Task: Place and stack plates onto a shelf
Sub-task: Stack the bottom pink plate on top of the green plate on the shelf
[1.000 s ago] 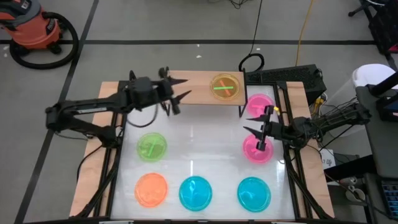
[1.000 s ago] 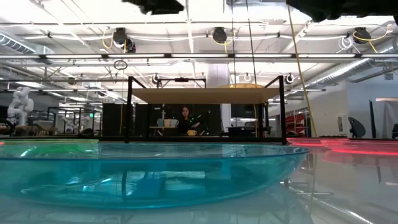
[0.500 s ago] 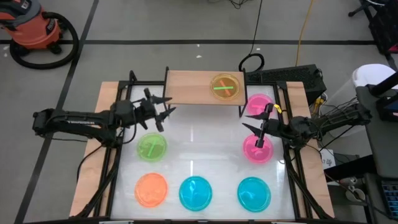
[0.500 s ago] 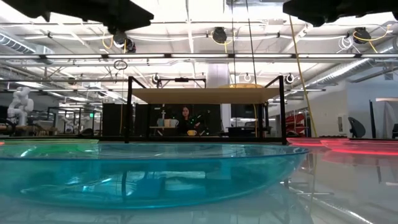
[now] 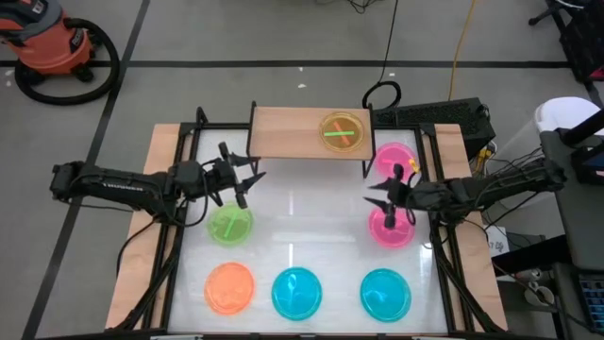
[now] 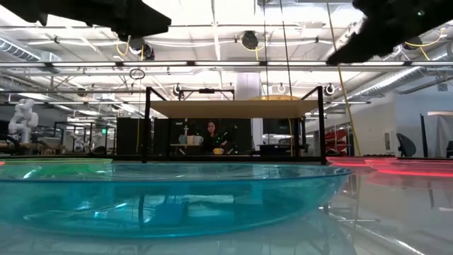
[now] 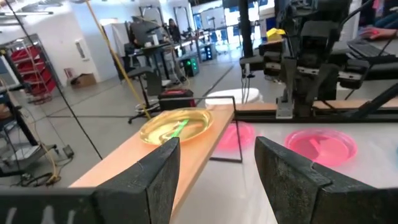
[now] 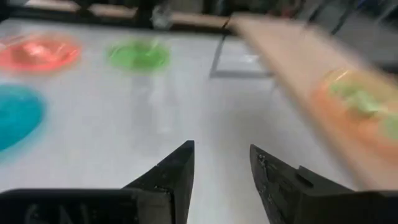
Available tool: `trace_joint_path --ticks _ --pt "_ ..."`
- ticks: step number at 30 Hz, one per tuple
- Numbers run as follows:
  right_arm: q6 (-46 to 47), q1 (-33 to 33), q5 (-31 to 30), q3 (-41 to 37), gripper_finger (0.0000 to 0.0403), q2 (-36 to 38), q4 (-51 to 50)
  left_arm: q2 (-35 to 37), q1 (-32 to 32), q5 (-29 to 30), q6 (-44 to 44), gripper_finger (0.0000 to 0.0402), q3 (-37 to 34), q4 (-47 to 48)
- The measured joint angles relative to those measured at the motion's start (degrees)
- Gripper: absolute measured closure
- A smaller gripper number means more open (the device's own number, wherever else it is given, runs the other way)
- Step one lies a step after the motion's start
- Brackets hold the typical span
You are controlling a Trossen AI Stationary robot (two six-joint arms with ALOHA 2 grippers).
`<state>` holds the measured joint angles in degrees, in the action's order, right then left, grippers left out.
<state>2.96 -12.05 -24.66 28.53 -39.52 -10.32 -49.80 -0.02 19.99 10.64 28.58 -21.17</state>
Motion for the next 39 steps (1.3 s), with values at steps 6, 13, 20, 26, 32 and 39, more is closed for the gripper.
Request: trace_joint_path --ticks 6,13,20,26,32,39 --pt "9.30 -0.02 7.30 0.02 0.0266 -2.22 -8.33 -0.02 0.96 0.10 0.67 0.0188 0.00 2.24" --pt "15.18 -0.04 15.26 0.02 0.0266 -7.40 -13.01 0.00 0.97 0.65 -0.48 0.0188 0.00 2.69" --pt "18.42 -0.07 19.50 0.02 0.0266 -13.67 -15.86 0.00 0.97 1.58 -0.61 0.0188 -1.28 2.75" --pt "20.74 -3.06 21.88 0.02 0.0266 -16.58 -14.37 0.44 0.92 2.82 -0.59 0.0188 -3.46 -0.22" --pt "28.77 -10.97 21.82 0.02 0.0266 -16.84 -16.13 4.38 0.90 3.71 -0.90 0.0188 -4.87 -0.06" --pt "39.03 -20.16 21.38 0.02 0.0266 -17.76 -16.25 6.77 0.90 3.74 -1.87 0.0188 -6.31 0.06"
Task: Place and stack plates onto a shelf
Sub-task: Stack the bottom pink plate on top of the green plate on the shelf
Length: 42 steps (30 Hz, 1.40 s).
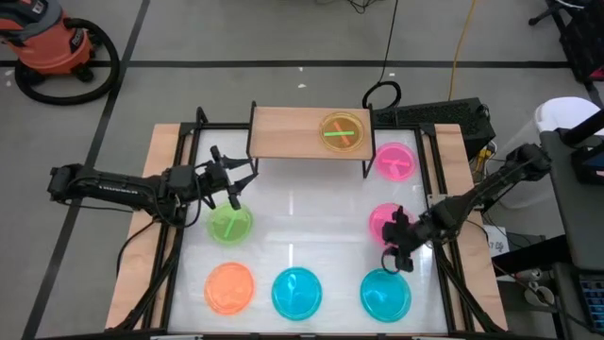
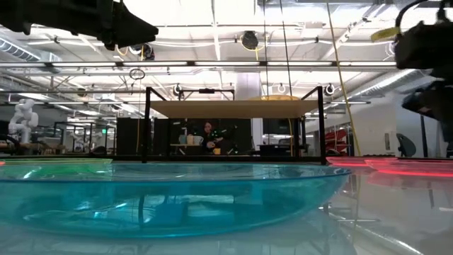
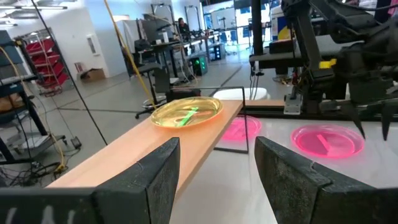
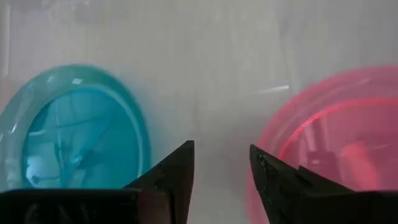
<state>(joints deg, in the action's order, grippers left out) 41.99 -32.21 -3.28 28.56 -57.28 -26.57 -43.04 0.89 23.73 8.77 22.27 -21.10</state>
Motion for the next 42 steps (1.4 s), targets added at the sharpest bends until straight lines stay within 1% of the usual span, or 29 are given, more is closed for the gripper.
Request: trace_joint_path --ticks 4,8,10,17,23,25,27,35,38,42 --pt "3.75 -4.40 -1.40 0.00 0.0266 -1.95 -0.33 -0.01 0.00 0.02 -0.54 0.0188 -0.01 0.09" --pt "6.41 -6.51 -2.99 0.00 0.0266 -4.07 -3.26 -0.01 0.00 0.02 -1.21 0.0188 -0.01 0.53" --pt "6.83 -6.88 -4.04 0.00 0.0266 -5.10 -4.51 -0.01 0.00 0.01 -1.24 0.0188 -0.01 0.53" --pt "6.86 -6.92 -4.69 0.00 0.0266 -8.17 -8.66 -0.01 0.00 0.00 -1.24 0.0188 0.00 0.55" --pt "6.29 -6.92 -7.00 0.10 0.0269 -9.30 -9.86 -0.08 0.00 0.00 -1.61 0.0188 0.01 1.53" --pt "5.29 -6.92 -7.06 0.09 0.0279 -9.30 -9.86 -0.08 0.00 0.00 -1.61 0.0188 0.01 1.73" --pt "4.76 -6.92 -7.13 0.09 0.0297 -9.30 -9.85 -0.08 0.00 0.00 -1.63 0.0188 0.01 1.72" --pt "2.67 -6.92 -7.22 0.03 0.0393 -9.11 -8.38 -0.08 0.00 0.00 -2.83 0.0188 0.01 2.53" --pt "2.08 -6.87 -7.42 0.25 0.0397 -8.40 -7.83 -0.08 0.00 0.00 -2.90 0.0188 0.01 2.60" --pt "0.15 -6.88 -7.38 2.55 0.0397 -7.26 -8.53 -0.08 0.00 0.00 -2.86 0.0188 0.03 2.60"
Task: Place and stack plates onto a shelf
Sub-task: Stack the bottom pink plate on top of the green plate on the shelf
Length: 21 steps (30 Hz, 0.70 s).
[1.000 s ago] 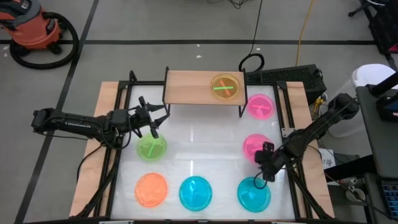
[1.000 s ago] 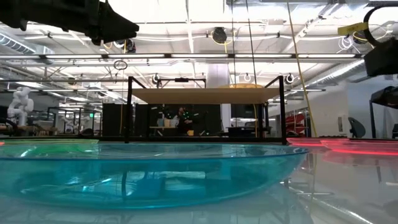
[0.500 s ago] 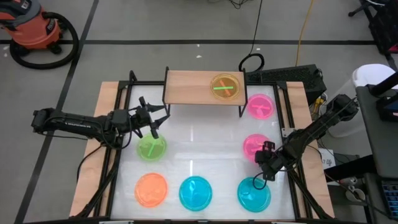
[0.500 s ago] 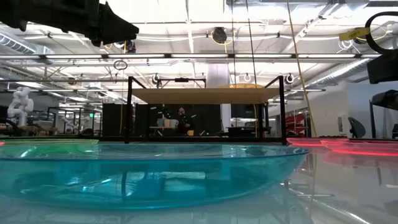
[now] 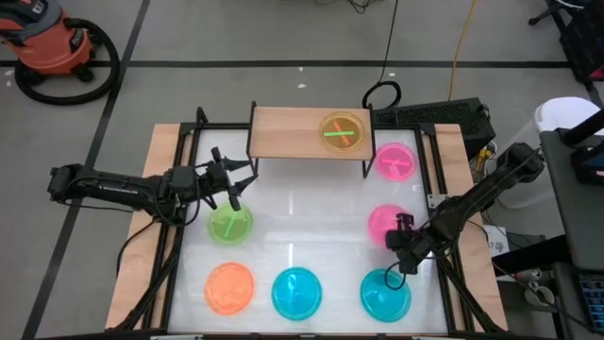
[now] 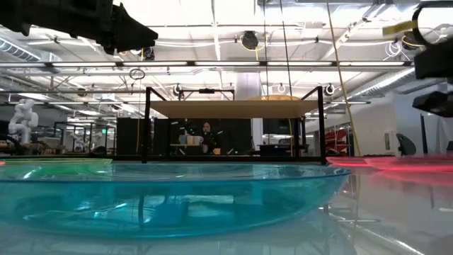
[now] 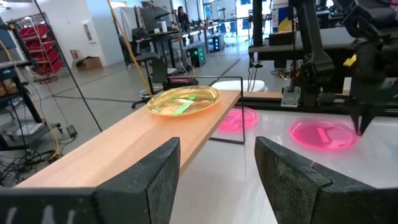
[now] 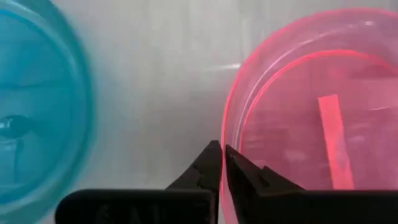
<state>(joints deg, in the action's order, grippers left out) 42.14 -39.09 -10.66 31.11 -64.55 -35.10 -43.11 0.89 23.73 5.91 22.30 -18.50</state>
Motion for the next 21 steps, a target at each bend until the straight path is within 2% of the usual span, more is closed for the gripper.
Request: trace_joint_path --ticks 8,21 --pt "-5.22 0.00 -0.30 6.95 0.0402 1.02 0.01 0.00 0.00 -0.02 -0.36 0.0188 0.02 -0.04" --pt "-24.57 0.65 -9.27 21.62 0.0403 1.04 0.60 0.00 0.02 -0.02 -1.15 0.0188 0.02 0.41"
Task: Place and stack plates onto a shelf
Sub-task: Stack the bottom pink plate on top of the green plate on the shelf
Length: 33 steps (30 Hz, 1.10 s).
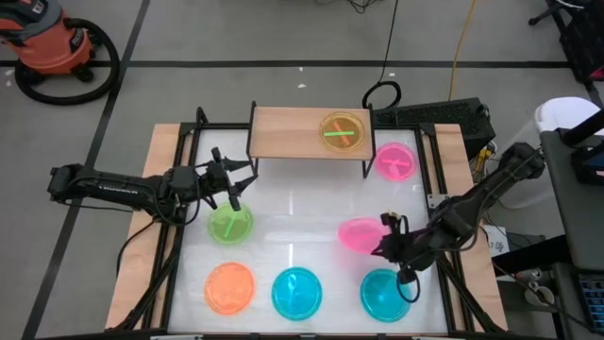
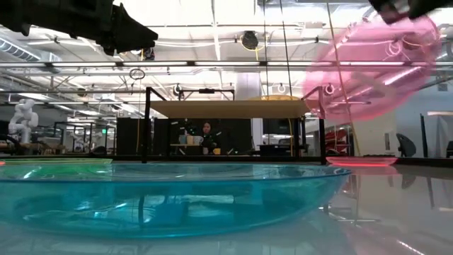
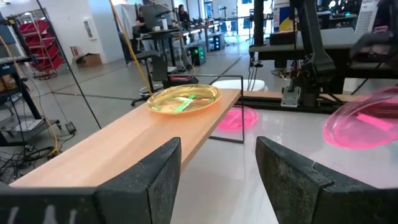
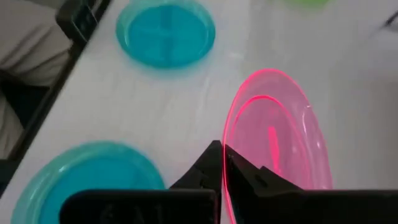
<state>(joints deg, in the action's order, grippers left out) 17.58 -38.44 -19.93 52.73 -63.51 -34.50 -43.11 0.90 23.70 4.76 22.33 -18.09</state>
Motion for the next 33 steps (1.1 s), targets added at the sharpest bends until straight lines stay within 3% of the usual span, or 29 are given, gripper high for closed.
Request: trace_joint_path --ticks 8,13,17,22,24,33 --pt "-15.61 4.29 -7.31 5.97 0.0403 0.01 0.51 0.00 0.00 -0.02 -0.64 0.0188 0.00 0.31" --pt "-30.20 9.21 -10.27 7.70 0.0403 0.02 6.84 0.00 0.00 -0.02 -0.64 0.0188 0.00 0.31" --pt "-42.33 15.04 -10.77 7.87 0.0403 0.02 12.22 0.00 0.00 -0.02 -0.62 0.0188 0.00 0.31" --pt "-49.66 25.77 -13.00 7.87 0.0403 0.02 13.70 0.00 -0.01 -0.04 -0.59 0.0188 0.00 0.33" --pt "-50.90 30.89 -11.62 7.87 0.0403 0.02 13.66 0.00 0.00 -0.04 -0.59 0.0188 0.00 0.34" --pt "-51.47 51.53 6.02 7.87 0.0403 -2.49 16.37 -0.02 0.00 -0.04 -0.38 0.0188 0.00 0.37"
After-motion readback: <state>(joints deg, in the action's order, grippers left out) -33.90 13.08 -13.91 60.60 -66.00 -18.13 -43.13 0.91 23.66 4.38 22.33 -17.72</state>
